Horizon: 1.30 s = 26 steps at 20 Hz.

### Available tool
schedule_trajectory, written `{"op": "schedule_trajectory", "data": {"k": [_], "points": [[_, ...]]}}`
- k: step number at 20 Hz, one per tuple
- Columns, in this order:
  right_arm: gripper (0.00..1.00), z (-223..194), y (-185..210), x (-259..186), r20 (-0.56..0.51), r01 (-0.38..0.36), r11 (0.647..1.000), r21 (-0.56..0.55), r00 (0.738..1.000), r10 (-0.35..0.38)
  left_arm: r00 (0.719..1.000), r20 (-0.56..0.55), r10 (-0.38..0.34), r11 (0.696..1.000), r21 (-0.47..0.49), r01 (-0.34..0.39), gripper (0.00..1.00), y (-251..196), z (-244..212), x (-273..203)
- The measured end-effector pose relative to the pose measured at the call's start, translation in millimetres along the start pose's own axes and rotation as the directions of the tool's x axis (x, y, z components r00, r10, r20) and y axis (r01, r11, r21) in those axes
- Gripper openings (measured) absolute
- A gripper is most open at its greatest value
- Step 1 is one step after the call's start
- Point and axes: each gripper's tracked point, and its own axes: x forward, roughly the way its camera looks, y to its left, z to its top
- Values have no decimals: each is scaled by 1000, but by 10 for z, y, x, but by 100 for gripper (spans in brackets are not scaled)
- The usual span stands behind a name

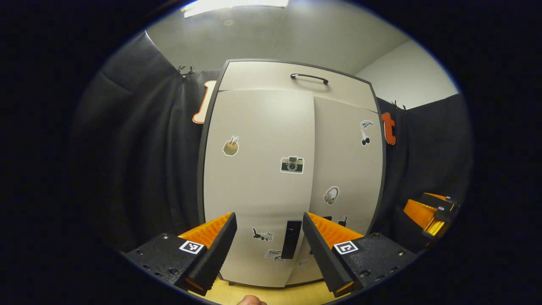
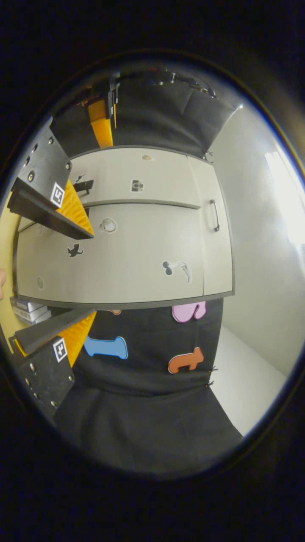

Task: Grab one shoe with the right hand and put it into the shoe cabinet, grab the other shoe with the left hand and put it into the shoe cabinet; then close the right door with the right hand and the left door with the left hand.

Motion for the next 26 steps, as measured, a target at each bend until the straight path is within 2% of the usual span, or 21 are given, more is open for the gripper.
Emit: {"op": "schedule_trajectory", "data": {"k": [7, 9, 10, 13, 14, 15, 18, 19, 20, 22, 25, 26], "points": [[96, 89, 107, -244, 14, -38, 999, -8, 999, 38, 995, 52, 86, 996, 30, -88, 96, -106, 131, -388], [96, 106, 100, -280, 17, -43, 999, -6, 999, 43, 996, 45, 72, 997, 20, -73, 92, -197, 82, -402], [96, 107, 100, -283, 15, -48, 999, -1, 999, 48, 997, 40, 67, 998, 14, -68, 96, -226, 47, -398], [96, 91, 32, -301, 5, -43, 999, 6, 999, 43, 998, 18, 58, 998, 9, -59, 96, -271, -30, -378], [95, 88, 8, -303, 4, -39, 999, 4, 999, 39, 998, 14, 58, 998, 10, -58, 92, -281, -46, -373], [94, 88, -8, -313, 4, -36, 999, 3, 999, 36, 998, 10, 58, 998, 12, -58, 96, -282, -59, -365], [96, 79, -49, -305, 2, -30, 1000, -6, 1000, 30, 998, 6, 56, 998, 8, -56, 96, -300, -79, -334], [93, 80, -58, -302, 3, -29, 1000, -9, 1000, 29, 999, 7, 53, 999, 4, -53, 96, -308, -76, -330], [96, 83, -58, -297, 3, -29, 999, -12, 1000, 29, 999, 7, 51, 999, 2, -51, 96, -312, -82, -319], [93, 76, -55, -281, 2, -32, 999, -17, 999, 32, 998, 11, 56, 998, 0, -56, 96, -302, -73, -311], [96, 79, -63, -280, 2, -32, 999, -26, 999, 32, 999, 10, 51, 999, -3, -51, 96, -325, -83, -292], [93, 70, -72, -277, 1, -31, 999, -29, 1000, 31, 999, 8, 49, 999, 0, -49, 96, -329, -95, -280]]}}
